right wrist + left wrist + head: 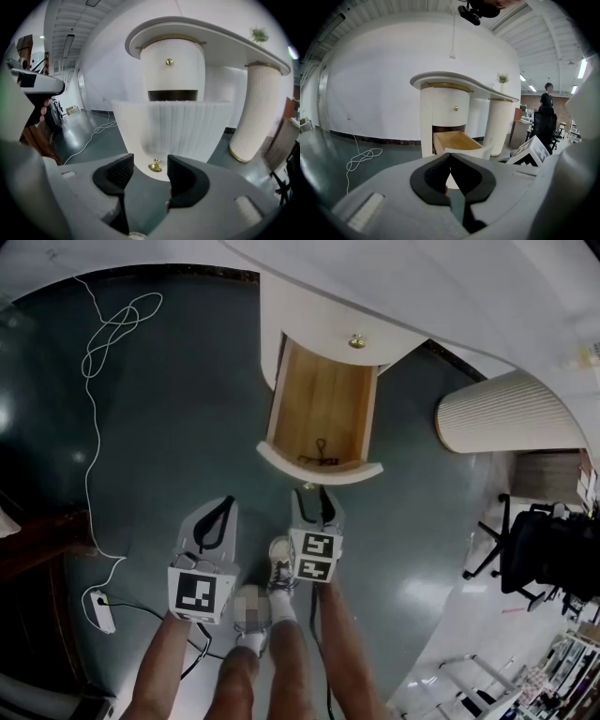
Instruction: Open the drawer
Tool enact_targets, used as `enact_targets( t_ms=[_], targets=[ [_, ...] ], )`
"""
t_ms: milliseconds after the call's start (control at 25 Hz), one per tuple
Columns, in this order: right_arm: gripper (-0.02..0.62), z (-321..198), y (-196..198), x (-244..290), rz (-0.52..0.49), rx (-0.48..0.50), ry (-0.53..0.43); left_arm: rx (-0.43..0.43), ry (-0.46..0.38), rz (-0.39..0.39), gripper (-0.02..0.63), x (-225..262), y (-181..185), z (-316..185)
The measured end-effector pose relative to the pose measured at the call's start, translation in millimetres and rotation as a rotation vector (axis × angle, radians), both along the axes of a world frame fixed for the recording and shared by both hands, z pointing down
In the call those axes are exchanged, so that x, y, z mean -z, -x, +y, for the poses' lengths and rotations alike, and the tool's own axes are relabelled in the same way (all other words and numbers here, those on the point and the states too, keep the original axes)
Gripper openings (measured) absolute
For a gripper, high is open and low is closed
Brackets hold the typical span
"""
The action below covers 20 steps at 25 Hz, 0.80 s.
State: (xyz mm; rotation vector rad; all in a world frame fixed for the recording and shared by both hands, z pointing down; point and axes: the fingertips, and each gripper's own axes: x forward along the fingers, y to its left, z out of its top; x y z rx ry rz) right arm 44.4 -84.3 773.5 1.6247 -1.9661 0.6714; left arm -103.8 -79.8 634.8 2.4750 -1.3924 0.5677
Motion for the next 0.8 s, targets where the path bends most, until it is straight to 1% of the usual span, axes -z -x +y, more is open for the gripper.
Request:
enact_targets(
  t_ms=[160,400,560,800],
  targets=[
    [0.227,4.2,-1.6,17.0,0.005,0.007,-0.001,-0.002,-0.007,-0.002,0.006,20.8,-0.7,-0.5],
    [0.227,7.9,-2.5,70.3,0.012,0.016,-0.026,-0.003,-0.022,0.008,0.006,64.0,-3.6,1.6],
    [0.227,8.8,-10.2,114.3,0.015,0.008,-0.056,-0.009,-0.041,0.010,0.006,103.2,-6.8,1.0],
    [0.227,11.6,-18.4,196.3,0.011,-0.009,-0.121,-0.019,-0.087,0.019,0.006,177.1,-8.1,2.2]
  ],
)
